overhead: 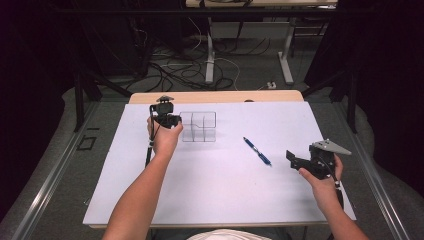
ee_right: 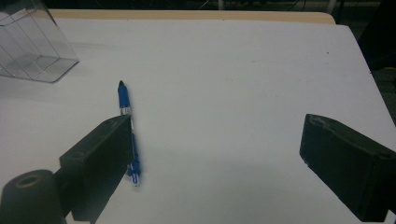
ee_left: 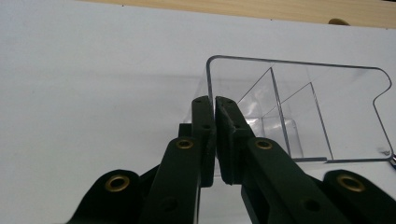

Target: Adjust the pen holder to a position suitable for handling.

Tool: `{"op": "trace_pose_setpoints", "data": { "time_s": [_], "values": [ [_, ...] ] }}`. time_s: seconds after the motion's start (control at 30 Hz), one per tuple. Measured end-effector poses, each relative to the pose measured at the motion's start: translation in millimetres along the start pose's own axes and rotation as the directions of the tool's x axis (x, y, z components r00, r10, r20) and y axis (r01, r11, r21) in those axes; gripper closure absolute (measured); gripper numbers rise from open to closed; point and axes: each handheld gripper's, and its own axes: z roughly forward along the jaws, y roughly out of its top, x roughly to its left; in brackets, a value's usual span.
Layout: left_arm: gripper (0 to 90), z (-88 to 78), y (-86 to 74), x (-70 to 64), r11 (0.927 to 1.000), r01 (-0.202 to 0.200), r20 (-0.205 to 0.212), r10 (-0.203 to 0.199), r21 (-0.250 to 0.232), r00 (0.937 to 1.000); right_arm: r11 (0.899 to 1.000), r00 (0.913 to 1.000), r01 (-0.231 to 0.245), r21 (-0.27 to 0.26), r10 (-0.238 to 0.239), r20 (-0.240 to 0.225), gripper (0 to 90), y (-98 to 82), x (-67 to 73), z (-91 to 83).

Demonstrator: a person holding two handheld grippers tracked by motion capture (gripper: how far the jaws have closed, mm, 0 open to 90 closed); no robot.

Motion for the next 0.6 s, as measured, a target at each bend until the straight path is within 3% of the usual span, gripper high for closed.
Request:
{"op": "trace_pose_setpoints", "data": {
  "time_s": [0.6],
  "values": [
    [67.3,-7.6,-9.3,23.8,0.9954,-0.040,0.093,0.048,-0.087,0.9945,1.000,1.0000,0.005,-0.003,-0.005,-0.001,11.3,1.5,1.6,2.2]
  ]
}}
